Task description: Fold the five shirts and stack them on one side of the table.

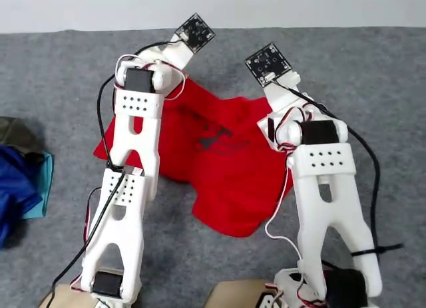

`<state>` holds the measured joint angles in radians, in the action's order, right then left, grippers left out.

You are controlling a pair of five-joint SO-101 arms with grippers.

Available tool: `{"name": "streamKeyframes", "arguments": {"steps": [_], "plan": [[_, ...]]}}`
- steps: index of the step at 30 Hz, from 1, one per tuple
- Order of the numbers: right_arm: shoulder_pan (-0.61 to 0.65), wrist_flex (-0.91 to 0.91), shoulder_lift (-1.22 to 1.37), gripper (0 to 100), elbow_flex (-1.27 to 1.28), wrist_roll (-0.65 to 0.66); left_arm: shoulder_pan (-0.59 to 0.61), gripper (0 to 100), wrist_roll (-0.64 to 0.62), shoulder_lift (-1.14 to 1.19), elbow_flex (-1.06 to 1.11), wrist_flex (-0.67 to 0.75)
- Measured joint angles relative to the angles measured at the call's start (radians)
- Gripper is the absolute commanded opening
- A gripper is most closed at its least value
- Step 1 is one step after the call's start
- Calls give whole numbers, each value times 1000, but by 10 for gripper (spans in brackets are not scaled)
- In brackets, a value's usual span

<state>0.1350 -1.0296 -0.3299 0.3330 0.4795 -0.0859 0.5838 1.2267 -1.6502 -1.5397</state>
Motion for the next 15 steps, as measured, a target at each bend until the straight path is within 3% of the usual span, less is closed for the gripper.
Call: {"name": "streamKeyframes", "arguments": {"steps": [4,11,15], "plan": [[0,-55,-14,9,0,0,14,6,0,0,6,-31],[32,-60,12,9,0,0,6,148,0,132,25,117],[31,-34,66,9,0,0,-31,152,-58,224,26,187]]}}
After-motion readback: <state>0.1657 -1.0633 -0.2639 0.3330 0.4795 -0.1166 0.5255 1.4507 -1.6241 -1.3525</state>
